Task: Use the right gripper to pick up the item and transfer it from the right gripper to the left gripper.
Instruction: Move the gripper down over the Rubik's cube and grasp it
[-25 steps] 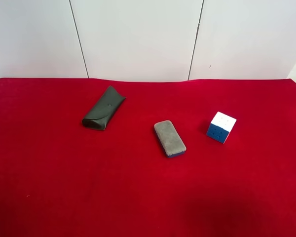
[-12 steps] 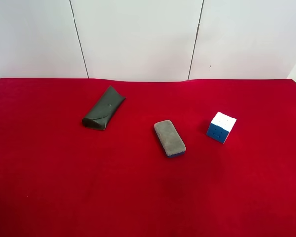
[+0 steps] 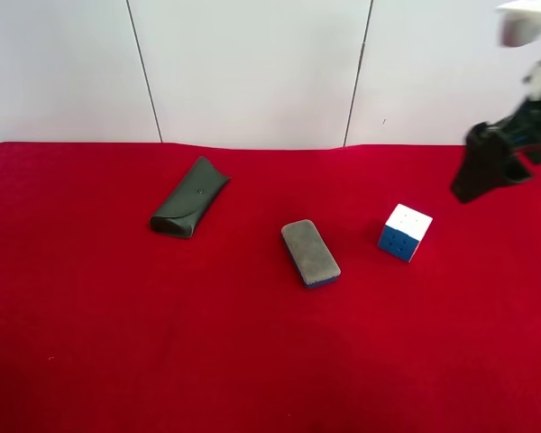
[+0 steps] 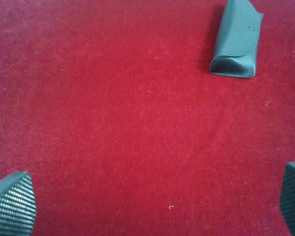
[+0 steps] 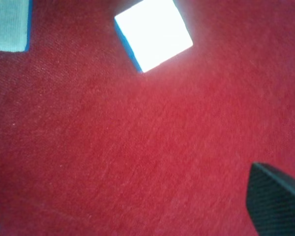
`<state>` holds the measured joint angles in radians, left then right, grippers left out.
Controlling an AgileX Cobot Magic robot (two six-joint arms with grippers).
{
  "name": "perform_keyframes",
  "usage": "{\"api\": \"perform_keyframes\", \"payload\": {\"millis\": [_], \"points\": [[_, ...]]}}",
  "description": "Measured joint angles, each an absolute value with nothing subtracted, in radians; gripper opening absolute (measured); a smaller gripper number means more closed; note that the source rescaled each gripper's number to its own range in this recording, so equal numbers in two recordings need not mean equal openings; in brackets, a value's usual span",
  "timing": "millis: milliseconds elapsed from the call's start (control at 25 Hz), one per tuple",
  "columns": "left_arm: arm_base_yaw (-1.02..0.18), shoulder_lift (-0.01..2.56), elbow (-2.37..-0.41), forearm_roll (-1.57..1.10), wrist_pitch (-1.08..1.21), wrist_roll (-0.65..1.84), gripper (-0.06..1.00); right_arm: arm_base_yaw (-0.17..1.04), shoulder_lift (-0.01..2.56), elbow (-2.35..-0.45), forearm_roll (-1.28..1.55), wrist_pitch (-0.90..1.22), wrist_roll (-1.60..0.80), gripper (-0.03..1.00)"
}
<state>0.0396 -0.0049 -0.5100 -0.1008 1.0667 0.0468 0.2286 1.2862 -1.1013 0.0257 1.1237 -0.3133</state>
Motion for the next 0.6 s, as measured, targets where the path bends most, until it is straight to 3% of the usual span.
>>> {"api": "perform_keyframes", "payload": {"millis": [600], "points": [[0.040, -0.005, -0.510, -0.101, 1.067, 0.047, 1.00, 0.235, 1.759, -1.182, -0.050, 0.946, -0.537, 1.00]]}}
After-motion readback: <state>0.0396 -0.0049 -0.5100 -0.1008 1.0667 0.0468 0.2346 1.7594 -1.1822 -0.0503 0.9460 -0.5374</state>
